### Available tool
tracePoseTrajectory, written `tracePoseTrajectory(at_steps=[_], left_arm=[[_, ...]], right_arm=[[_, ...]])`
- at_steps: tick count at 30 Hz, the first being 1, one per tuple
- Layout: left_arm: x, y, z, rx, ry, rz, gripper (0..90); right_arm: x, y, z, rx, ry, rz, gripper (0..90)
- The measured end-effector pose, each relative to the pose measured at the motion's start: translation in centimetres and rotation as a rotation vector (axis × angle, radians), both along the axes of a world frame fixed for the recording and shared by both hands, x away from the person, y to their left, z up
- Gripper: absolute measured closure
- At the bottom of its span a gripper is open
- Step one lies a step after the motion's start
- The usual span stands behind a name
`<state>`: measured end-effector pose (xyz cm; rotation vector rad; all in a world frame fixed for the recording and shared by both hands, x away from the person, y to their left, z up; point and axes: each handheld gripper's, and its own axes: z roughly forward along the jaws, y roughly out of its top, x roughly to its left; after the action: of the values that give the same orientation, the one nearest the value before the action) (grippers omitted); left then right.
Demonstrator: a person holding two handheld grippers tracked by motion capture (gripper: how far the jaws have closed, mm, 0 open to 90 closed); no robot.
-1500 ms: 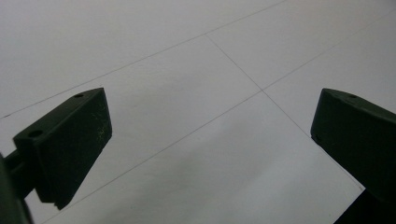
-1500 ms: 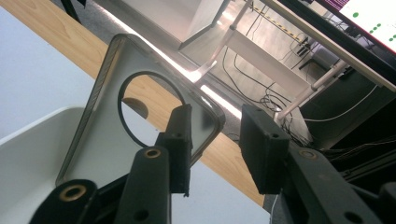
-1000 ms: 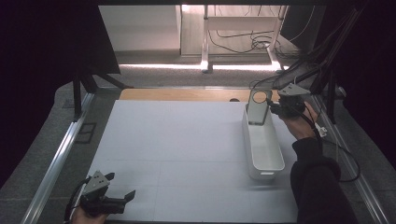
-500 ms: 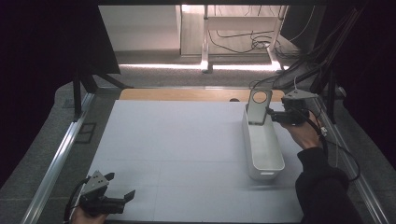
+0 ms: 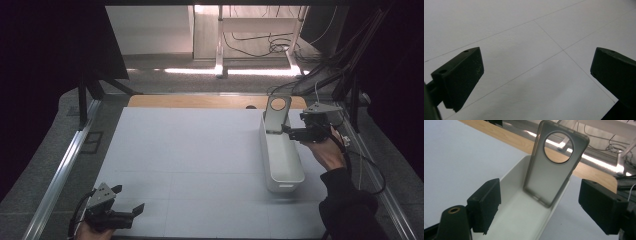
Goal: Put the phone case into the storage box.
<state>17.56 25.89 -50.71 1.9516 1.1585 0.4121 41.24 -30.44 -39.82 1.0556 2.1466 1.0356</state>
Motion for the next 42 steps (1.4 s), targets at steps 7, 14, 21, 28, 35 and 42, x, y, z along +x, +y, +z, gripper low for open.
tracePoseTrajectory(at_steps=[7,14,21,28,35,42], left_arm=[[0.1,0.0,0.0,0.002,0.004,0.012,0.0],[0.0,0.1,0.0,-0.001,0.007,0.019,0.1],[0.0,0.1,0.0,0.000,0.007,0.021,0.3],[0.1,0.1,0.0,-0.005,0.009,0.014,0.9],[0.1,0.2,0.0,-0.009,0.011,0.011,0.9],[0.1,0.3,0.0,-0.014,0.011,0.013,0.8]], right_arm=[[-1.4,0.1,0.0,0.042,0.056,0.009,9.5],[-3.0,0.2,0.0,0.059,0.070,0.026,6.4],[-4.8,0.1,-0.5,0.076,0.091,0.043,3.6],[-6.2,0.0,-0.9,0.088,0.100,0.046,1.3],[-8.0,0.0,-1.3,0.085,0.110,0.046,0.0],[-9.6,-0.1,-1.7,0.077,0.119,0.039,0.0]])
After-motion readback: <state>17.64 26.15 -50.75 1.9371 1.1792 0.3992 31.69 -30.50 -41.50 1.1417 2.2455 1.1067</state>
